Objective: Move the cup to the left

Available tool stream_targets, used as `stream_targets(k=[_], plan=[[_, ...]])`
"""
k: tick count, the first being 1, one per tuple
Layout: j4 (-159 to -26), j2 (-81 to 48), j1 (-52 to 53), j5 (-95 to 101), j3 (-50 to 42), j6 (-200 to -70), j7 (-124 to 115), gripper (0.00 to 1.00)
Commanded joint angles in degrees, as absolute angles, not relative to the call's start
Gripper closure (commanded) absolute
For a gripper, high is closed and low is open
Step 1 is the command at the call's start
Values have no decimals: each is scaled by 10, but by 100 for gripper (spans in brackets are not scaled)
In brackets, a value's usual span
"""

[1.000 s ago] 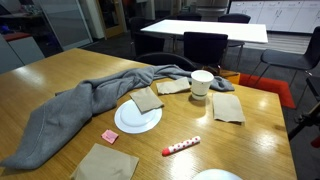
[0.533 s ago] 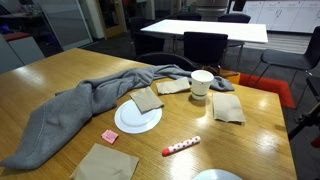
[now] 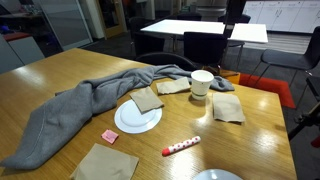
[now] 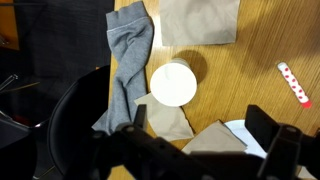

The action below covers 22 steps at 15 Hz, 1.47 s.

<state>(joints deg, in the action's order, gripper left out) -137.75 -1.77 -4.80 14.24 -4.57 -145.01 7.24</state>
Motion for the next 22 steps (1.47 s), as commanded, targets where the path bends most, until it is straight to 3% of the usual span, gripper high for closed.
stream_targets(k=[1, 22], plan=[[-1381, -49, -53, 124, -50, -1506, 87, 0], [-1351, -173, -79, 44, -27, -1559, 183, 0]])
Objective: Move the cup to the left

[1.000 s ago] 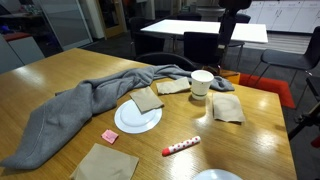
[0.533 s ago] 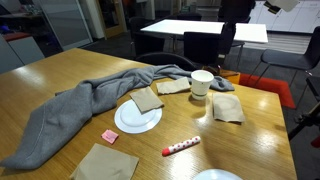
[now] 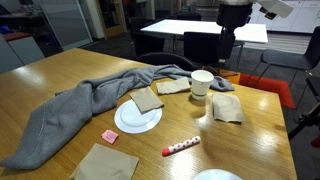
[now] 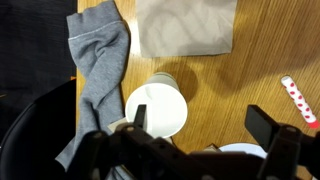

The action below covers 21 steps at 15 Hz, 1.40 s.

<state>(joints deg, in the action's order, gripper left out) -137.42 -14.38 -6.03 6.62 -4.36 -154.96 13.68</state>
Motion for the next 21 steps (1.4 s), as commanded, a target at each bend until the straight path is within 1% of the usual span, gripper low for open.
stream_targets(k=[1, 8, 19, 20, 21], plan=[[-1345, -182, -84, 41, -23, -1561, 198, 0], [-1298, -246, -109, 41, 0, -1564, 253, 0], [-1243, -327, -126, 50, 21, -1582, 262, 0], [-1238, -333, -126, 52, 22, -1582, 261, 22], [-1235, -338, -126, 53, 22, -1582, 261, 26]])
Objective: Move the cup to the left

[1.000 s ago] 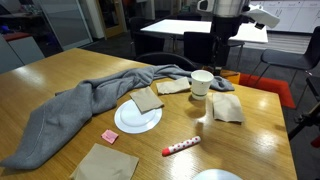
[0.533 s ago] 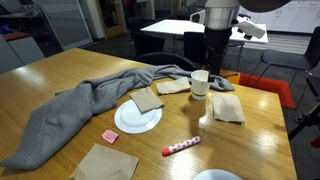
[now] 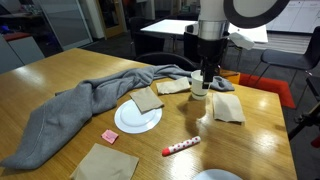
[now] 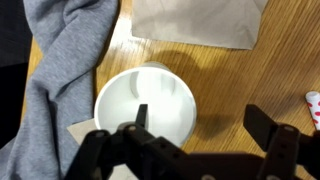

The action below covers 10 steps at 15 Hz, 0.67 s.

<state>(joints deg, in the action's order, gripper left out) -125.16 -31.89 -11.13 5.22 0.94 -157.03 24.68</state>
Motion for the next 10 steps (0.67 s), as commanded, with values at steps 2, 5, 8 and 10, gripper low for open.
stream_targets(k=[2, 5, 8, 10], plan=[[-1228, -347, -128, 54, 22, -1581, 261, 42], [-1219, -357, -130, 56, 23, -1577, 261, 65], [-1215, -361, -130, 59, 22, -1575, 260, 88], [-1215, -361, -129, 61, 21, -1572, 260, 99]])
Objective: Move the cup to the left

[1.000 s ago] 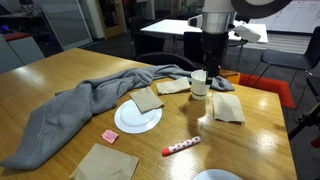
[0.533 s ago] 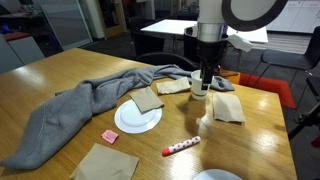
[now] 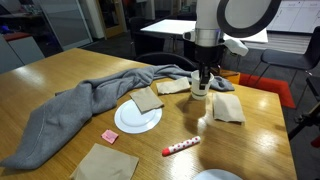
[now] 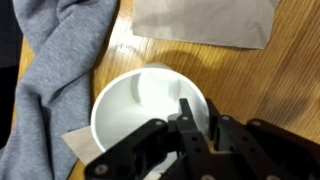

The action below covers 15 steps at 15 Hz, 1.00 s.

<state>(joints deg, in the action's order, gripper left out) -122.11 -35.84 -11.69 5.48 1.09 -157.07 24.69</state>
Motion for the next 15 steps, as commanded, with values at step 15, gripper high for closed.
stream_targets(k=[15], plan=[[-1313, -230, -113, 69, 19, -1507, 258, 99]])
